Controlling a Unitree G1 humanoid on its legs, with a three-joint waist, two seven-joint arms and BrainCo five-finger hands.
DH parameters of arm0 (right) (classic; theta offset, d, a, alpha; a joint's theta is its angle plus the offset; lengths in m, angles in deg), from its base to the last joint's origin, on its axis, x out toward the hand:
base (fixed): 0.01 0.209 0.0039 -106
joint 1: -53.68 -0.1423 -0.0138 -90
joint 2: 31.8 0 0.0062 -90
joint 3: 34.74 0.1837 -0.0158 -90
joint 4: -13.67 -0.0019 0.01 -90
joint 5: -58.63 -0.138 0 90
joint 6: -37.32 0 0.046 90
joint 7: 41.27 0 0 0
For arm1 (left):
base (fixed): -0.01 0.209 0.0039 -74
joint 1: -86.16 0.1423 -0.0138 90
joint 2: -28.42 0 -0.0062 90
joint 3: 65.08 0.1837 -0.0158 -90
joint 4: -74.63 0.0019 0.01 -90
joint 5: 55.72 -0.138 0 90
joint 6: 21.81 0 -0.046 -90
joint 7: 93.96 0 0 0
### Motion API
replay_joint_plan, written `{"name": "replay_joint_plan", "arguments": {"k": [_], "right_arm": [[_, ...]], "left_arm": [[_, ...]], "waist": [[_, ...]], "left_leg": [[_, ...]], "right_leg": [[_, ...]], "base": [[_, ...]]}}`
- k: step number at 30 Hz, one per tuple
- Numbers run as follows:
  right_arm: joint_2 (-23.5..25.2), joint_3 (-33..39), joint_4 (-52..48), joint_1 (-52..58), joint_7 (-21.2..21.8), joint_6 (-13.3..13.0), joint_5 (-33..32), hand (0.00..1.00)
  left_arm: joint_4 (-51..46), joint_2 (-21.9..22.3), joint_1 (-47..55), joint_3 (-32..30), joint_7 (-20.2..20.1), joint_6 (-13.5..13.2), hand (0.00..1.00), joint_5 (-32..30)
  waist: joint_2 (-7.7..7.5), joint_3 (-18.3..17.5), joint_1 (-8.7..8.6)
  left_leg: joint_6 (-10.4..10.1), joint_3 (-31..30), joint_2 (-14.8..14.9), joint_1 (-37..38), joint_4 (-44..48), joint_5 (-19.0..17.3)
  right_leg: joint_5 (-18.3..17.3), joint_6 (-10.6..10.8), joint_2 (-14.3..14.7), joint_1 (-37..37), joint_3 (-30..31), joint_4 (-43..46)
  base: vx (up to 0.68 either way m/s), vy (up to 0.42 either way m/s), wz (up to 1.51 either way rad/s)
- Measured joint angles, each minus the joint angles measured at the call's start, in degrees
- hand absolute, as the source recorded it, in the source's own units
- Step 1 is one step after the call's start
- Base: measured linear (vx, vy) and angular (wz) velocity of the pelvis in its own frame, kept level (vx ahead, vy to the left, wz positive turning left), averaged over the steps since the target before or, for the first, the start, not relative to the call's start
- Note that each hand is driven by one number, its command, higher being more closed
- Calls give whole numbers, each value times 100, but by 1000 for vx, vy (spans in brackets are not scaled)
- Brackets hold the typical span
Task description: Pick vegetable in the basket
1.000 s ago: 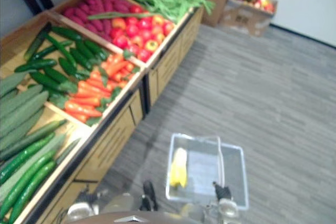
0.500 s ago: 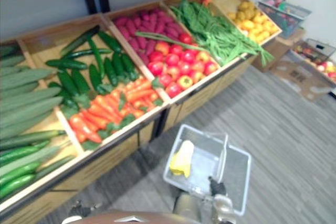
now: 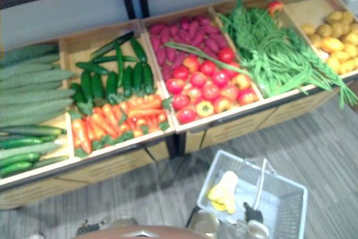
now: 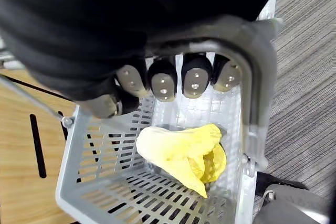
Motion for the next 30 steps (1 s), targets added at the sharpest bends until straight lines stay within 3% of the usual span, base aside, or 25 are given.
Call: {"name": "replay_joint_plan", "arguments": {"k": [6, 8, 11, 13, 16, 22, 25, 30], "right_arm": [[-38, 1257, 84, 119, -103, 228, -158, 100], [62, 1493, 49, 177, -144, 239, -164, 100], [282, 1884, -18, 293, -177, 253, -205, 100], [317, 1955, -87, 418, -175, 256, -206, 100], [341, 1922, -120, 516, -178, 256, -207, 100], [352, 1430, -123, 522, -187, 197, -213, 100], [352, 1396, -111, 528, -187, 183, -209, 100], [339, 1394, -109, 547, -189, 160, -201, 100]], "left_arm": [[-12, 229, 3, -666, 74, 3, 0, 1], [-111, 276, 0, -880, 116, 4, 0, 2], [-464, 318, -10, -1160, 275, 0, 0, 268], [-924, 345, -49, -1114, 390, -4, 0, 686], [-1734, 356, -70, -694, 579, -23, 0, 774], [-4154, 290, -14, 466, 1201, -477, 0, -304], [-4844, 178, -5, 844, 1528, -574, 0, -1072], [-5757, 23, 14, 1046, 1887, -655, 0, -1764]], "waist": [[185, -33, -7], [233, -63, -10], [150, -88, -5], [129, -106, -28], [140, -125, -13], [131, -255, -15], [114, -360, -27], [110, -428, -29]], "left_leg": [[-14, -2, -222, 176, -799, -28], [17, 0, -202, 199, -902, -230], [59, -6, -291, 183, -885, -486], [101, -113, -421, 186, -890, -518], [120, -182, -524, 139, -905, -506], [181, -298, -543, 24, -1069, -319], [153, -275, -487, 95, -1043, -343], [149, -118, -456, 316, -1043, -447]], "right_leg": [[278, 296, 33, 5, -80, -328], [334, 349, 82, 3, -86, -396], [346, 401, -1, 6, -6, -352], [306, 458, -206, -18, 8, -162], [302, 465, -309, -97, 69, -85], [383, 500, -109, -202, 332, -218], [403, 475, 0, -151, 584, -258], [404, 474, 92, 13, 825, -413]], "base": [[-86, 107, 19], [-125, 127, 3], [-131, 100, 5], [-68, 92, 16], [-44, 63, 15], [26, -4, 4], [98, -27, -6], [95, -6, -15]]}}
